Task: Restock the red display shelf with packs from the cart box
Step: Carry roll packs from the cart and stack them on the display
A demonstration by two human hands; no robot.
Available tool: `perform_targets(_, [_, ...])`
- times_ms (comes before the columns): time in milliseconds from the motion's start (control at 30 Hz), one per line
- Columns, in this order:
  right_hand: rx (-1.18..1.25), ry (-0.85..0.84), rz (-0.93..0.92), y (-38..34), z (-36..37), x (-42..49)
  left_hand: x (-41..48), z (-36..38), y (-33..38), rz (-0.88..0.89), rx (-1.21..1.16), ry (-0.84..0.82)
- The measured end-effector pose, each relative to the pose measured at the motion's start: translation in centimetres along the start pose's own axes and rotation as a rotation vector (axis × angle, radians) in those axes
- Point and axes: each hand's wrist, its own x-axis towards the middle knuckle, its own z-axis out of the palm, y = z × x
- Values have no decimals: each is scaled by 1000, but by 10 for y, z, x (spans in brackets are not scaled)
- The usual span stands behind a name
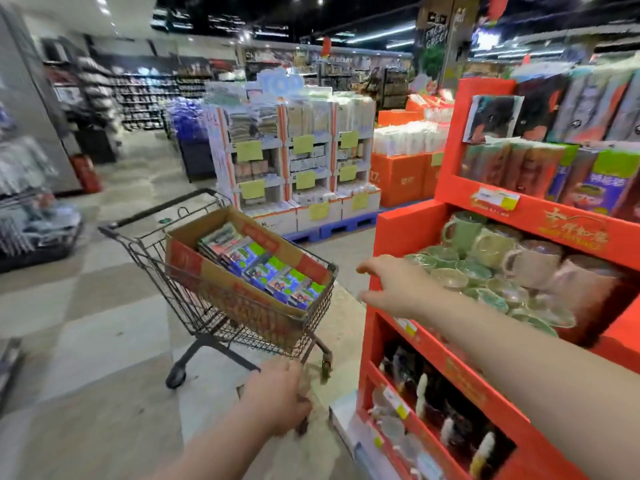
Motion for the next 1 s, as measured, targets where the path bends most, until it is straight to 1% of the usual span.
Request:
perform_targets(233, [22,-93,-131,-19,52,79,29,-1,-50,-129,18,-31])
perform_targets(500, [-22,-289,-209,-6,124,166,118,-40,-92,-236,44,-16])
perform_targets(667, [-33,-414,-233,11,159,203,173,-67,-106,-253,41,22])
perform_targets(800, [-34,-473,-249,19,181,221,204,-87,-115,-266,30,94])
perform_targets(1000, [11,-561,-217,20,202,242,243,-106,-143,-258,10,128])
